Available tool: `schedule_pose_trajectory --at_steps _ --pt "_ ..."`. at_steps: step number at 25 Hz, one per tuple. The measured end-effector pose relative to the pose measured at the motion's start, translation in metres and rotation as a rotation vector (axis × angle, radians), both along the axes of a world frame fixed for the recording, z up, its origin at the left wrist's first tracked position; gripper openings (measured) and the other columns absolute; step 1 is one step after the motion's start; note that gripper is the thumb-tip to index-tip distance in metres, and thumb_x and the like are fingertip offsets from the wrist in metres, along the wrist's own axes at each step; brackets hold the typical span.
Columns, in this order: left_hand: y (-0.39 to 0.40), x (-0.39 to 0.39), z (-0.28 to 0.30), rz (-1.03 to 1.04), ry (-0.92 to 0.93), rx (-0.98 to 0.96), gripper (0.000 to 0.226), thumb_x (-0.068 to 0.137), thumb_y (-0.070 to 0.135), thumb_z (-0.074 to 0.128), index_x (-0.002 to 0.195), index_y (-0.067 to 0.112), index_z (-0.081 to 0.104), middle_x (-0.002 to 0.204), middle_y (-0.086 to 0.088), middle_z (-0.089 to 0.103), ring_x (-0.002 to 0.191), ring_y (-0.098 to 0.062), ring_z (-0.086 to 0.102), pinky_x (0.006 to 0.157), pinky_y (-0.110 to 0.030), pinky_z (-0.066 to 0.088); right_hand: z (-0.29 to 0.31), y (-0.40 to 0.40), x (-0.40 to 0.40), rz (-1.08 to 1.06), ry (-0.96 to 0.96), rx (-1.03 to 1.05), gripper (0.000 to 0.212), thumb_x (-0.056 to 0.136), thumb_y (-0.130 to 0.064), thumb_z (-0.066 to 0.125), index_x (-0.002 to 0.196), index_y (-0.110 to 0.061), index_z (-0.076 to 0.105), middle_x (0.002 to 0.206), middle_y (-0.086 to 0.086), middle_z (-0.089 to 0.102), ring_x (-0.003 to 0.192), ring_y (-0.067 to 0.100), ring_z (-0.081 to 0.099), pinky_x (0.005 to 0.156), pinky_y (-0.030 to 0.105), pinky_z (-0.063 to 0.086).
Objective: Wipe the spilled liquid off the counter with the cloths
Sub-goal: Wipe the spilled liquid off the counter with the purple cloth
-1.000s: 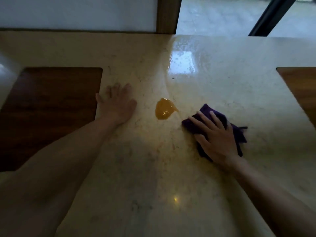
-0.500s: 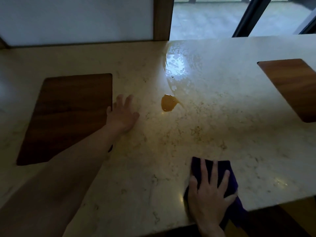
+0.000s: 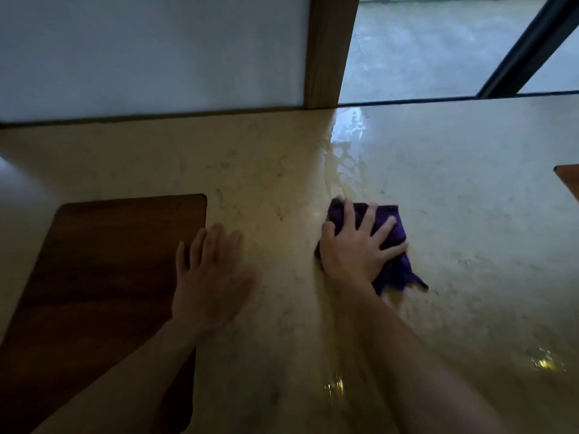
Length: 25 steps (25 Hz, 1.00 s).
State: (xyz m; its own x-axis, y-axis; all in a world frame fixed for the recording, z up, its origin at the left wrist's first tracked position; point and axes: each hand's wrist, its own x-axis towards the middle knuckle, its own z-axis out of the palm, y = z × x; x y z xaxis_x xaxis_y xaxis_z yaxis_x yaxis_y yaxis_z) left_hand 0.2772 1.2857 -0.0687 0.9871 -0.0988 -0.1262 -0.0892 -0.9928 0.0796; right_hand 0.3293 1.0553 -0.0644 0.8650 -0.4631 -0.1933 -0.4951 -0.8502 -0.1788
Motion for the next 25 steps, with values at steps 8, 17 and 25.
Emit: schedule_pose_trajectory --at_steps 8,17,25 --pt "0.007 0.009 -0.011 -0.009 0.034 0.035 0.079 0.089 0.073 0.012 0.150 0.026 0.031 0.156 -0.014 0.029 0.142 -0.039 0.029 0.109 -0.065 0.026 0.002 -0.022 0.240 0.389 -0.097 0.051 0.058 0.092 -0.058 0.018 0.148 -0.044 0.029 0.163 -0.006 0.016 0.150 0.031 0.001 0.112 0.067 -0.007" --pt "0.004 0.007 -0.009 0.022 -0.046 -0.005 0.072 0.087 0.072 0.024 0.150 0.036 0.022 0.160 -0.005 0.019 0.148 -0.030 0.015 0.116 -0.060 0.015 0.003 -0.017 0.210 0.840 -0.097 0.012 0.051 0.095 -0.057 0.023 0.146 -0.054 0.024 0.161 -0.015 0.019 0.150 0.018 0.003 0.117 0.057 -0.002" --pt "-0.001 0.003 -0.002 0.047 -0.063 -0.093 0.066 0.091 0.065 0.031 0.147 0.033 0.020 0.161 -0.001 0.014 0.148 -0.024 0.008 0.119 -0.054 0.005 0.008 -0.023 -0.056 1.080 -0.072 0.002 0.054 0.093 -0.058 0.024 0.146 -0.058 0.015 0.161 -0.022 0.009 0.150 0.017 -0.007 0.116 0.051 -0.015"
